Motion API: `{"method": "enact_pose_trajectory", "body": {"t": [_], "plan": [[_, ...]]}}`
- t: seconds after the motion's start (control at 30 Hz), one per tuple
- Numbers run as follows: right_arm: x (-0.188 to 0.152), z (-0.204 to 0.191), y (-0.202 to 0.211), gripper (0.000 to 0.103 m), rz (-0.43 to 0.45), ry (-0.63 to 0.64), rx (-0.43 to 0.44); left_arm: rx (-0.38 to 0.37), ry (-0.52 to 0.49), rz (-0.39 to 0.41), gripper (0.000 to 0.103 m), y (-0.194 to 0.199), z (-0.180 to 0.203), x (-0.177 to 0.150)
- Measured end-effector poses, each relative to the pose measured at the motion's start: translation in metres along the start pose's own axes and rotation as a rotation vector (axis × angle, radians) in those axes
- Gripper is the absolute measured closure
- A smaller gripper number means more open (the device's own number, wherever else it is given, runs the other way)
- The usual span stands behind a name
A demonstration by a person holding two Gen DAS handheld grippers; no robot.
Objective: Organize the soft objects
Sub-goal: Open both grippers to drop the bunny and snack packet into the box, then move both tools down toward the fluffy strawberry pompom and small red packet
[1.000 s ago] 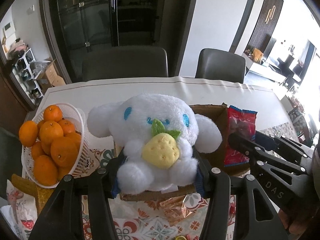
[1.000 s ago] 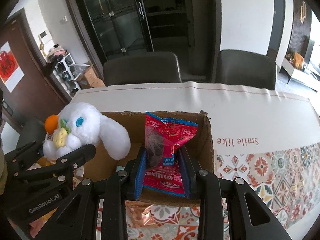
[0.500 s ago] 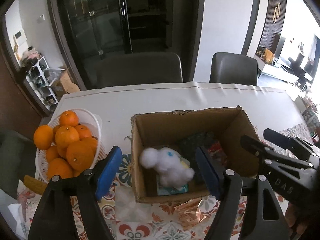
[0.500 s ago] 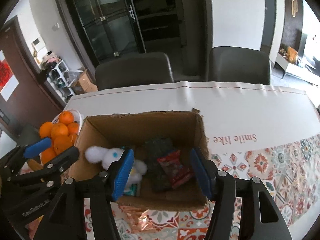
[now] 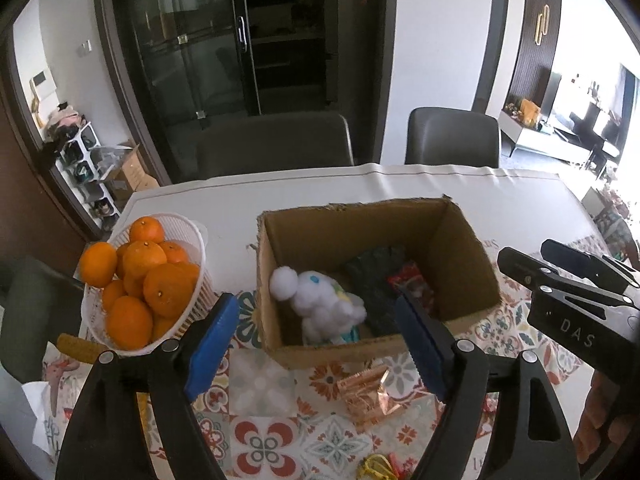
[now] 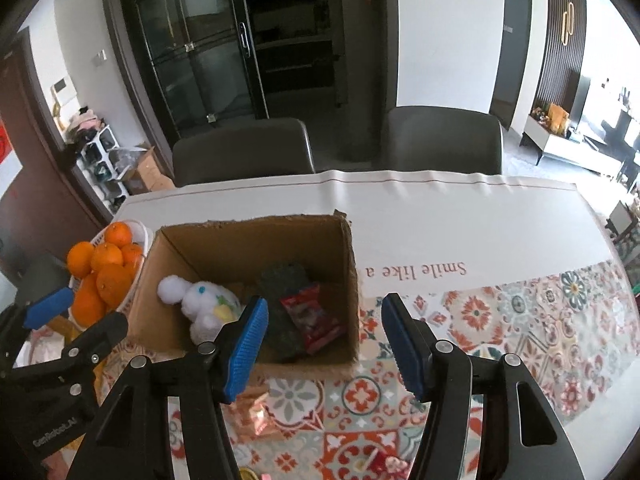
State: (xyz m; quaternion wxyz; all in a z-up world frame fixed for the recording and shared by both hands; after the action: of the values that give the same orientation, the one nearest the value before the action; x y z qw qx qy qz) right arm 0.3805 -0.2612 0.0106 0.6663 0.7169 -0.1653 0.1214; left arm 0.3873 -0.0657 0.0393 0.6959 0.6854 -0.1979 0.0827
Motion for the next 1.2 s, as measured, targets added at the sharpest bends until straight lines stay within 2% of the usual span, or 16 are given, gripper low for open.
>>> {"method": "enact_pose_trajectory", "body": {"t": [0.4, 0.57, 0.8, 1.2], "plan": [[-0.037, 0.016, 0.032, 0.043, -0.003, 0.008, -0.097, -0.039, -0.029, -0.015, 0.021, 0.014, 0.020, -0.029], [-0.052, 0.018, 0.030, 0.043, -0.052, 0.032, -0.110, -0.057, -0.026, -0.038, 0.021, 0.012, 0.024, -0.044], [-0.076, 0.024, 0.021, 0.043, -0.107, 0.050, -0.104, -0.082, -0.029, -0.097, 0.021, 0.002, 0.033, -0.068], [-0.118, 0.035, 0.000, 0.043, -0.195, 0.112, -0.077, -0.080, -0.032, -0.188, 0.021, -0.013, 0.052, -0.114]]}}
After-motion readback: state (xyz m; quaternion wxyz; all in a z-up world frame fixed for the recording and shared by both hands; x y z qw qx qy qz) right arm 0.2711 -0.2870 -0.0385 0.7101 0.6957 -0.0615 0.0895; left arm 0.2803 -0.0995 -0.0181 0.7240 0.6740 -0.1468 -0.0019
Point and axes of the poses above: each gripper's, at about its wrist camera, not at the fingertips, and y roughly against the way its jaws point, z to its right, x to its top, the point moved 1 cm from there along -y, roughly the way its jaws point, and after that the axes turned 15 degrees about -z, right-handed, at the moved point
